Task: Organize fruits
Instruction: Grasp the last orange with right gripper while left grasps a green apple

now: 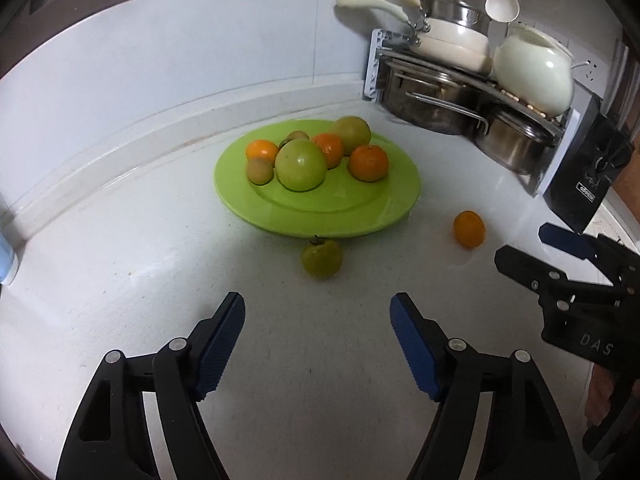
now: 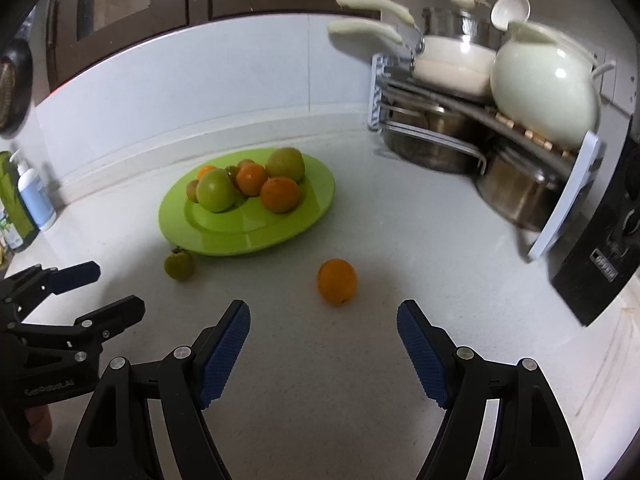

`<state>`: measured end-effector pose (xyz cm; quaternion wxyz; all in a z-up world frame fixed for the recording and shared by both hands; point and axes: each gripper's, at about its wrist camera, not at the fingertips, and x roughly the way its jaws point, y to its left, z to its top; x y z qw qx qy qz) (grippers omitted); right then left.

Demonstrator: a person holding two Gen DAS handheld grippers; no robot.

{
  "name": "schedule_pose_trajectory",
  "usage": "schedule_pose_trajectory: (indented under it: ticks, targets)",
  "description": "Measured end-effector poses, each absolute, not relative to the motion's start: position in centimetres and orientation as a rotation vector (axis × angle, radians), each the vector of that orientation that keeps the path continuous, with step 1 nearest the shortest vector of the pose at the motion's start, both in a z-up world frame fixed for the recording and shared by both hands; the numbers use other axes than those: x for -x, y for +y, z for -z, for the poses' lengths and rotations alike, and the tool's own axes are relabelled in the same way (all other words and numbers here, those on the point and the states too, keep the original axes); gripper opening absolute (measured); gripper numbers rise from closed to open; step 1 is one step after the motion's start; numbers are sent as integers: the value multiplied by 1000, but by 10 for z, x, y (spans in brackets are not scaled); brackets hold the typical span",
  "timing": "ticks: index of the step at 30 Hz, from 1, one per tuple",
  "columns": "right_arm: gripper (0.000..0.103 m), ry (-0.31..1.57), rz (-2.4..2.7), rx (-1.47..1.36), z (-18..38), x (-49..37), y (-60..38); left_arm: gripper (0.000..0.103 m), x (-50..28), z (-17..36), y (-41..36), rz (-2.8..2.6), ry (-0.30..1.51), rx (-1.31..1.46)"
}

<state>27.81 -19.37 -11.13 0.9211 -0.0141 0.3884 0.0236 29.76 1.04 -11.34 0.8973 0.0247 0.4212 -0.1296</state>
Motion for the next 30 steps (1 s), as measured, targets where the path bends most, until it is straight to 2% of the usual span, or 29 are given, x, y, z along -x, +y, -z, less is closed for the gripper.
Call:
schedule_pose_trajectory:
  ticks: [1, 5, 14, 16, 18, 23, 26, 30]
  targets:
    - [76, 804, -46, 19, 114, -280, -195, 71, -302, 115, 8, 272, 878, -47]
    - [64, 839, -48, -11, 123, -292, -200, 65, -316, 122, 1, 282, 896, -45]
    - [53, 863, -41, -22, 133, -321, -205, 54, -342, 137, -6, 321, 938, -51]
    - [51, 874, -37, -23, 137, -326, -206, 46, -347, 143, -5, 335, 963, -37]
    - [46, 896, -47, -41, 142, -332, -206, 45, -351, 147, -3, 342, 977, -21]
    - [45, 911, -60, -37, 149, -335, -203, 37, -356, 147, -4, 353, 973, 2]
    - [38, 918, -61, -47, 151, -339, -204, 30, -359, 147, -5, 358, 970, -12]
    - [33, 919, -56, -33, 153, -341, -202, 30, -359, 147, -4, 355, 972, -7]
